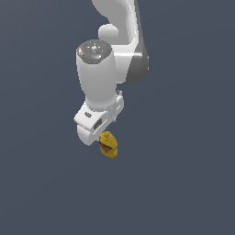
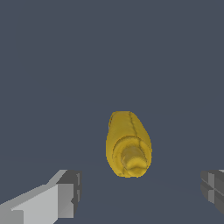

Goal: Pick up the object and move it to a goal position.

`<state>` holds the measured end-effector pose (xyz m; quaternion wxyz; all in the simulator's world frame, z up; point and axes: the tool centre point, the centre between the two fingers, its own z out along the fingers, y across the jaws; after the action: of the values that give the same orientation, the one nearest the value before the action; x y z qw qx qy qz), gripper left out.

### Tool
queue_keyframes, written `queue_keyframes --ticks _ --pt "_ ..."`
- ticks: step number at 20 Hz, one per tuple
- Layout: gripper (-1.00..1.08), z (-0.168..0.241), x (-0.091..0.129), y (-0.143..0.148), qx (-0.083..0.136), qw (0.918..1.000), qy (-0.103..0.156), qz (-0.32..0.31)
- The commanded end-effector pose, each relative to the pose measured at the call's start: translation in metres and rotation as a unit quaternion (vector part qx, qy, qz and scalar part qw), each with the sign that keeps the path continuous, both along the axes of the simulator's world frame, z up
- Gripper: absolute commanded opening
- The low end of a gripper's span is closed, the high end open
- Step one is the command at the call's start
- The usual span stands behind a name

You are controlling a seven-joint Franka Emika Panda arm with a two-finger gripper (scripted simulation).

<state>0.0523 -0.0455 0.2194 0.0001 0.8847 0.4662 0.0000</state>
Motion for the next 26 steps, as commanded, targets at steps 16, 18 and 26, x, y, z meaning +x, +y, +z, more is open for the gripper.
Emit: queue_keyframes --ticks 16,18,26 --pt "1.00 -0.049 0.000 0.000 0.000 1.0000 0.000 0.002" --pt "-1.00 -0.049 0.000 0.000 0.000 1.0000 0.000 0.002" --pt "-1.00 -0.049 0.000 0.000 0.000 1.0000 0.000 0.002"
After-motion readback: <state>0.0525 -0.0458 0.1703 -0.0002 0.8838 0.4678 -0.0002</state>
